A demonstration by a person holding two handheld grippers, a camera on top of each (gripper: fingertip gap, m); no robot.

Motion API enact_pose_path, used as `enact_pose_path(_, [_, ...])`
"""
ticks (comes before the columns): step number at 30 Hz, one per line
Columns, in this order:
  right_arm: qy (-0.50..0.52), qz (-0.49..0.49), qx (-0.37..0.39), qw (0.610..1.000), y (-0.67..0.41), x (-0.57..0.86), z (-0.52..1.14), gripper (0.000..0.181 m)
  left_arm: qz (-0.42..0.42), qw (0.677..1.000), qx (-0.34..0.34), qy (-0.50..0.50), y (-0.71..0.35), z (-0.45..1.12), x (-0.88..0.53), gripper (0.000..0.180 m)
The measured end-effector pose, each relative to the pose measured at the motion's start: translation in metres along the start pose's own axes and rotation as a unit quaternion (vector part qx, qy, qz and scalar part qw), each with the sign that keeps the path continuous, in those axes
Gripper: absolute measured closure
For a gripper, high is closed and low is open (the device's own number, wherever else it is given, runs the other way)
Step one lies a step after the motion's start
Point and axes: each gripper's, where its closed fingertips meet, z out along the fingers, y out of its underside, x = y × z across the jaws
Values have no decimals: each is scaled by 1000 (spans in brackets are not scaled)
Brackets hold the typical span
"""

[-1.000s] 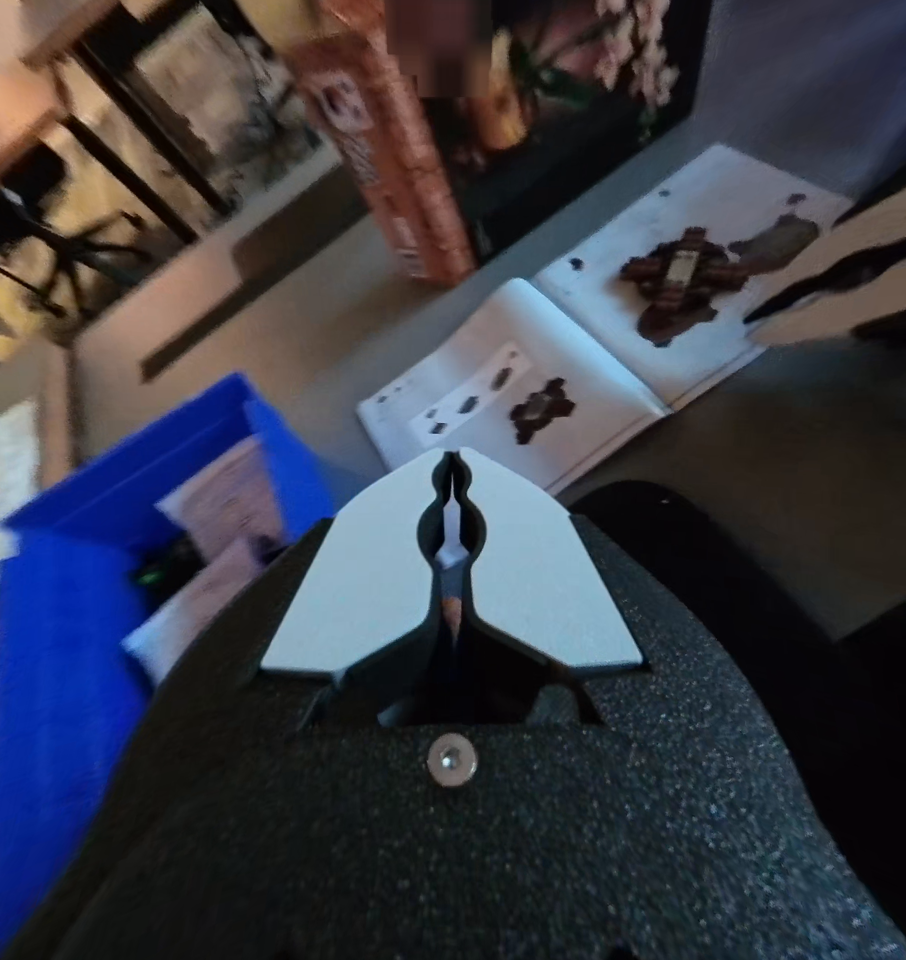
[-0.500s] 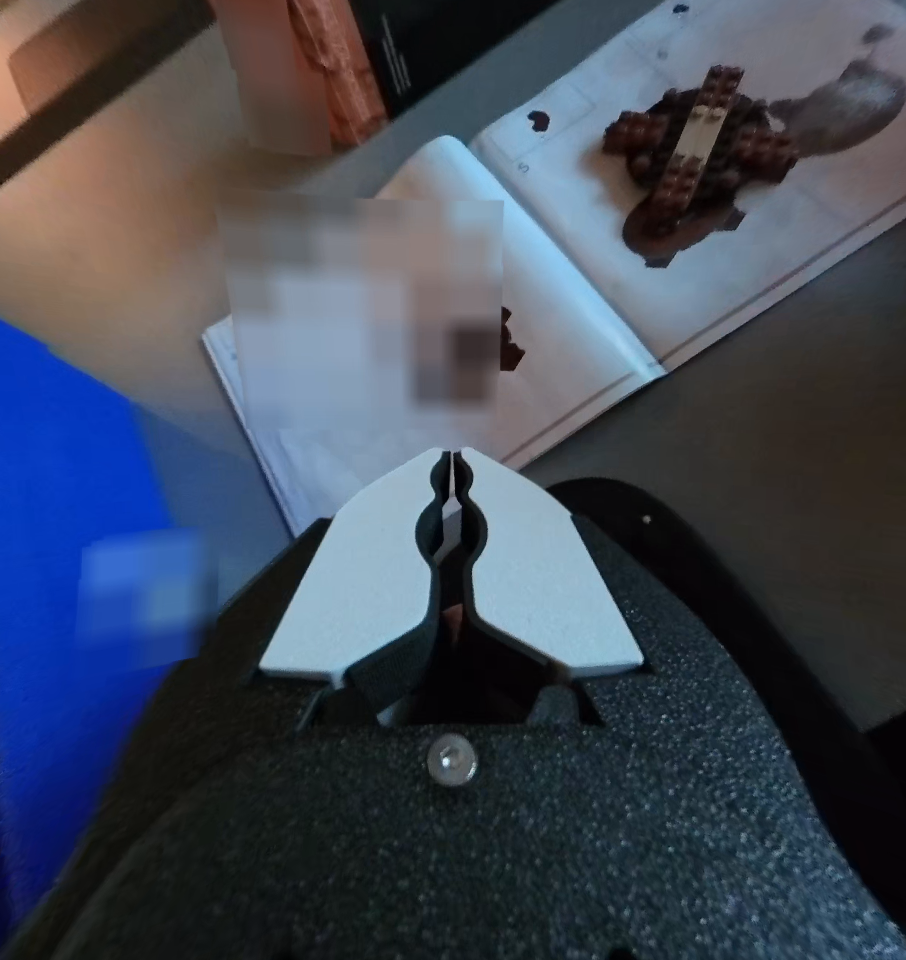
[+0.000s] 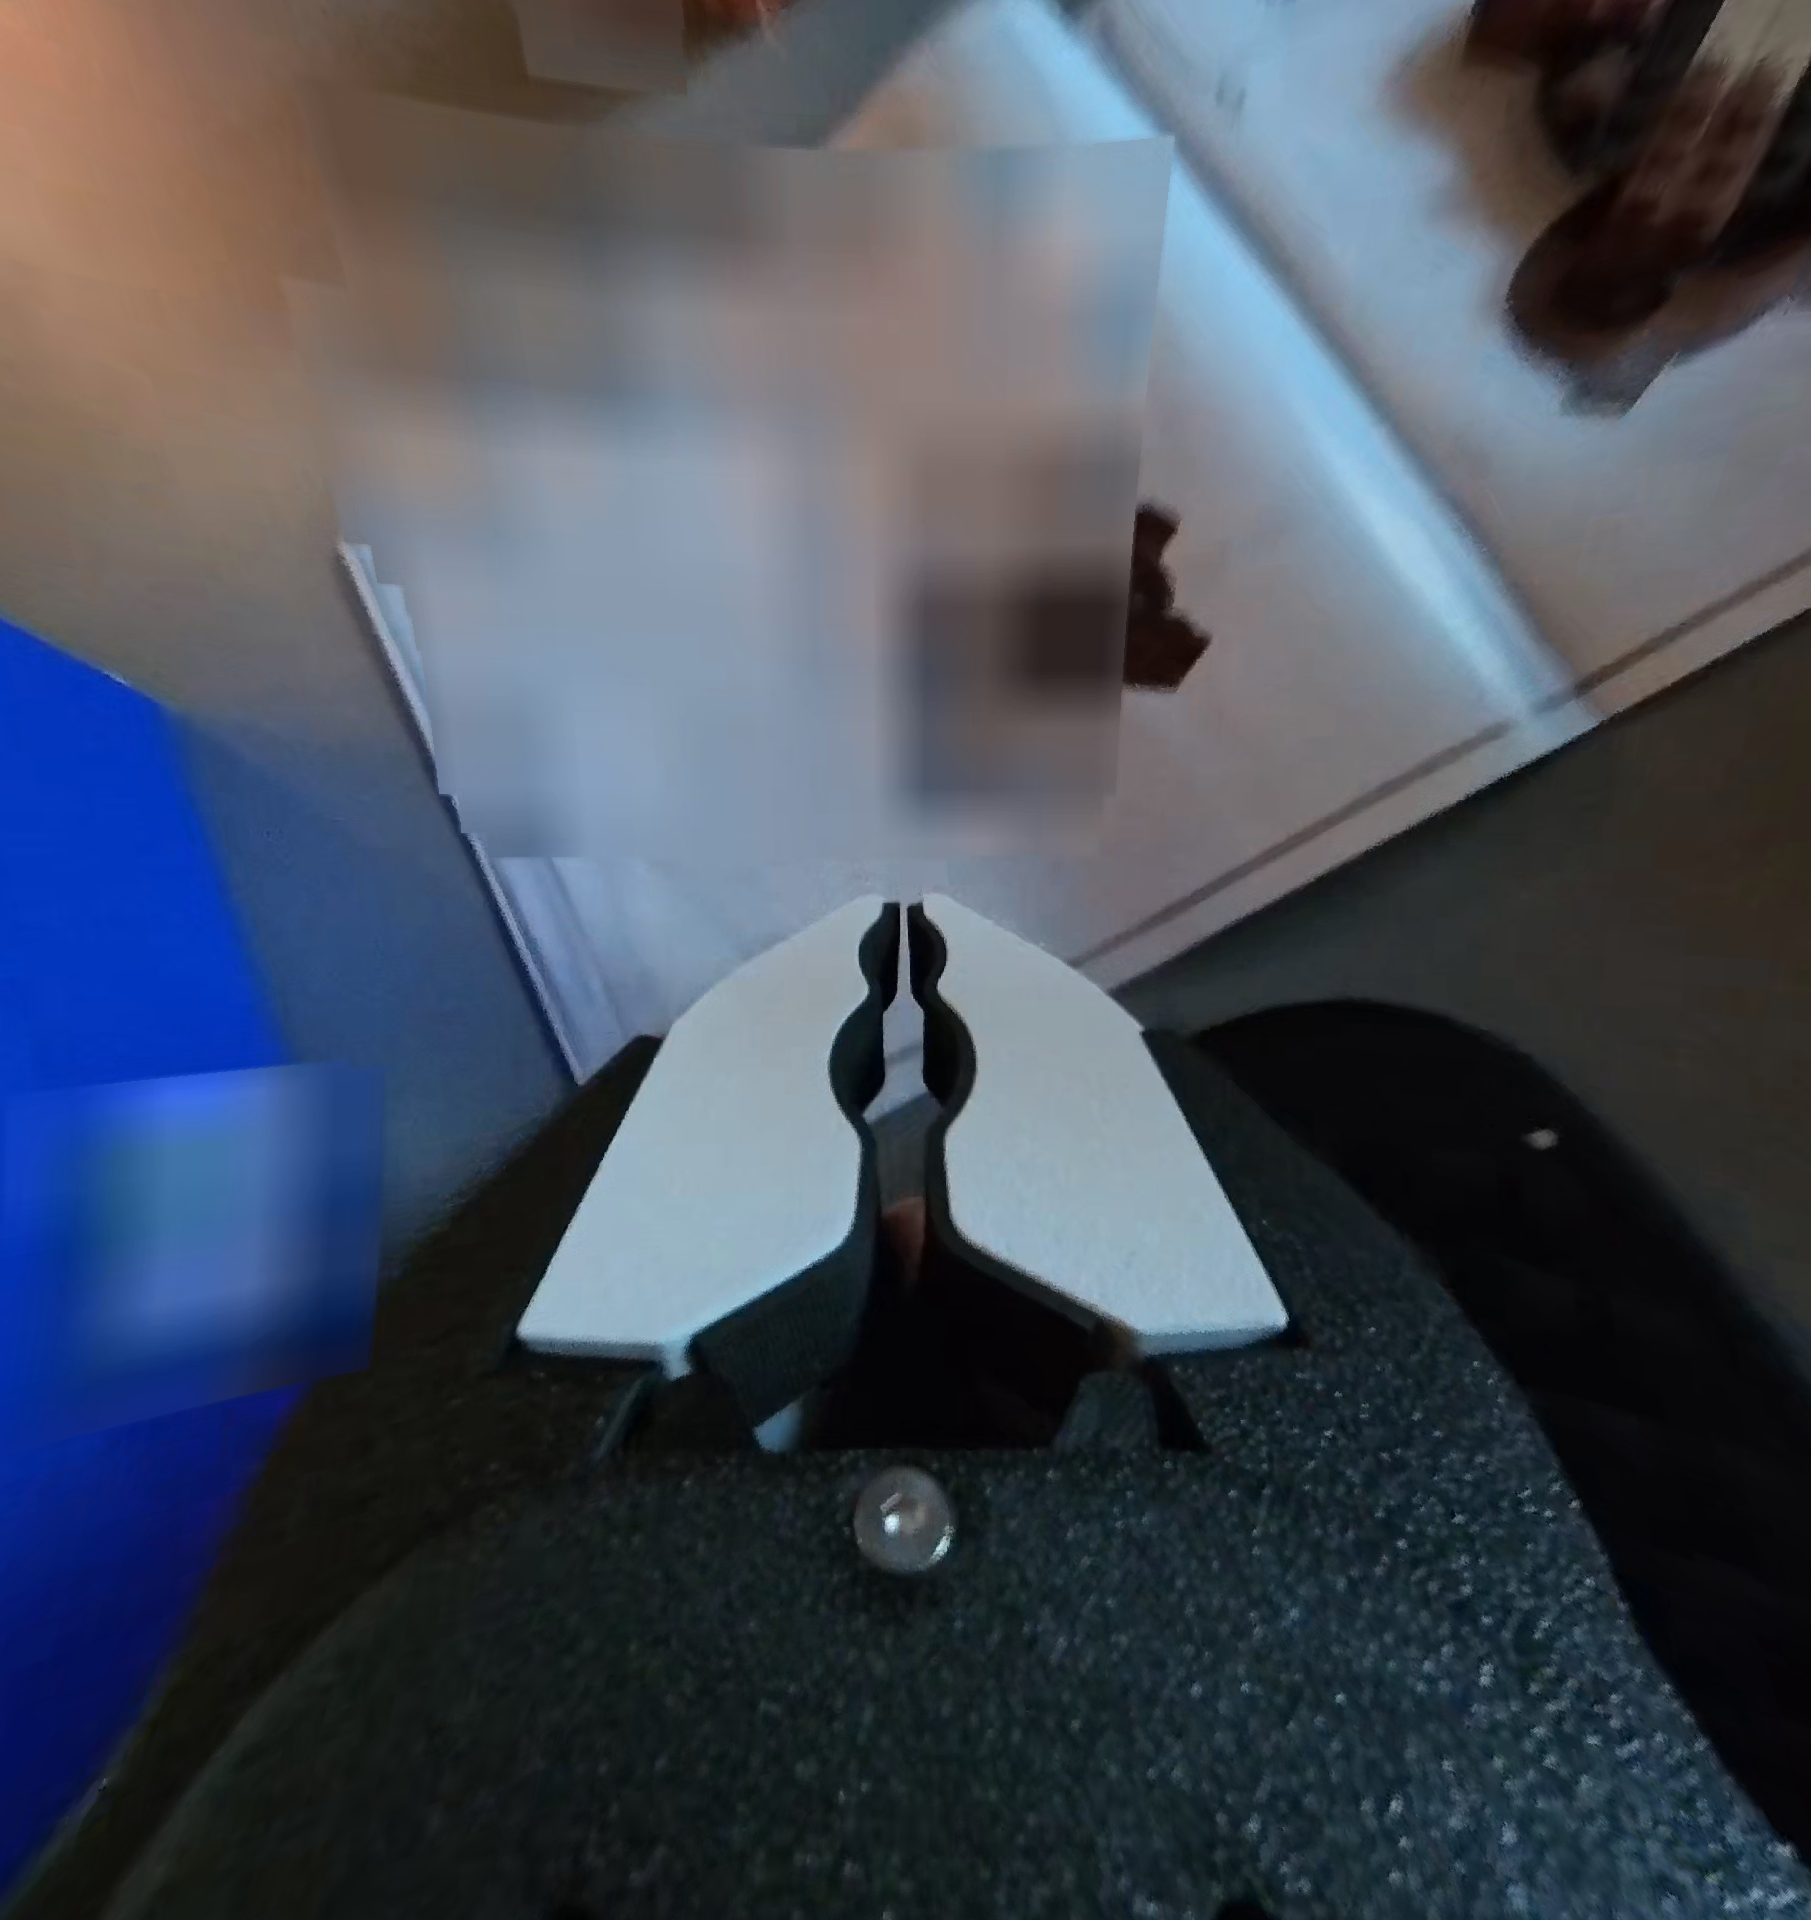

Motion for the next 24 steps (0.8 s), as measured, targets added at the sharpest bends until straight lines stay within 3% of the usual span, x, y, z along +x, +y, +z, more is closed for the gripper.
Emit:
enact_pose_path(1, [-5,1,-11,1000,5,-1,4,176,1,1000,-12,0,6,4,0,179])
enact_pose_path(24, [-14,26,-10,1000,5,-2,5,178,-35,999,21,24,6,6,2,180])
